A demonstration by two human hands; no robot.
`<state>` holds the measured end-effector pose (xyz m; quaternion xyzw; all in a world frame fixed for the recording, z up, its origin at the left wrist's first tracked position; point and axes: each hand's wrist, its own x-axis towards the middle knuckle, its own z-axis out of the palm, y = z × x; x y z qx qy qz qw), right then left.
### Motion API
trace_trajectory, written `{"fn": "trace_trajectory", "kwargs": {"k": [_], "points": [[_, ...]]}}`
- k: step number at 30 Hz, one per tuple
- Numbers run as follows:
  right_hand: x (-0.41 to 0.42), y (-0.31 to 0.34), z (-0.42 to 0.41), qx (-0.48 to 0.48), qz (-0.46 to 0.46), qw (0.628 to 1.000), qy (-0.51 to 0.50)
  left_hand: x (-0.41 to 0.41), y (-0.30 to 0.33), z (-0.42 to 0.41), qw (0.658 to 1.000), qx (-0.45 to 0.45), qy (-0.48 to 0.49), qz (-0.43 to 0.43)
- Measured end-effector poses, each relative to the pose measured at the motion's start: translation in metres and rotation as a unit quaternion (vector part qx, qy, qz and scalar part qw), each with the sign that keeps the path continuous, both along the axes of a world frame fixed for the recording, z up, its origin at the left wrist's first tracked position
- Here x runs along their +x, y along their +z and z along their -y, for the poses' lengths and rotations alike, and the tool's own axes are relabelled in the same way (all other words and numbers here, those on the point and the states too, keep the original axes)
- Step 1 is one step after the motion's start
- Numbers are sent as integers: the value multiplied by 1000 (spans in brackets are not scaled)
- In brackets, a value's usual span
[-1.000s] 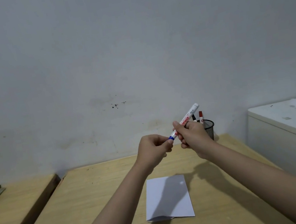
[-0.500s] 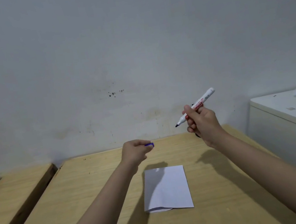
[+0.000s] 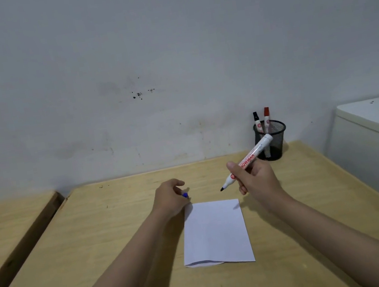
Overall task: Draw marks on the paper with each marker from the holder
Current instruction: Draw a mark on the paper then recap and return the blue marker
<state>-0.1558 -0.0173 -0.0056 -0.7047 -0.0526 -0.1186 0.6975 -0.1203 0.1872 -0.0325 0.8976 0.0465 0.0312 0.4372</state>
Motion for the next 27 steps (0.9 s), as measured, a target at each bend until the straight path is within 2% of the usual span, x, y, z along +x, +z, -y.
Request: {"fn": "trace_trajectory", "kwargs": {"k": [4, 7, 10, 12, 14, 19, 27], "points": [[-2, -7, -11, 19, -31, 999, 4, -6, -2, -8, 996, -90, 16, -20], [-4, -8, -22, 68, -36, 997, 15, -27, -7, -17, 996, -88, 17, -7], [-3, -11, -39, 104, -73, 992, 20, -53, -17, -19, 1000, 0, -23, -5], [-2, -14, -51, 99, -100, 990, 20, -63, -23, -18, 996, 84, -23, 13], [0, -17, -62, 79, -138, 987, 18, -68, -27, -15, 992, 120, -12, 34], [8, -29, -80, 76, -181, 981, 1, -77, -32, -11, 989, 129, 10, 76], [10, -47, -85, 15, -117, 993, 20, -74, -34, -18, 988, 136, -5, 76]]}}
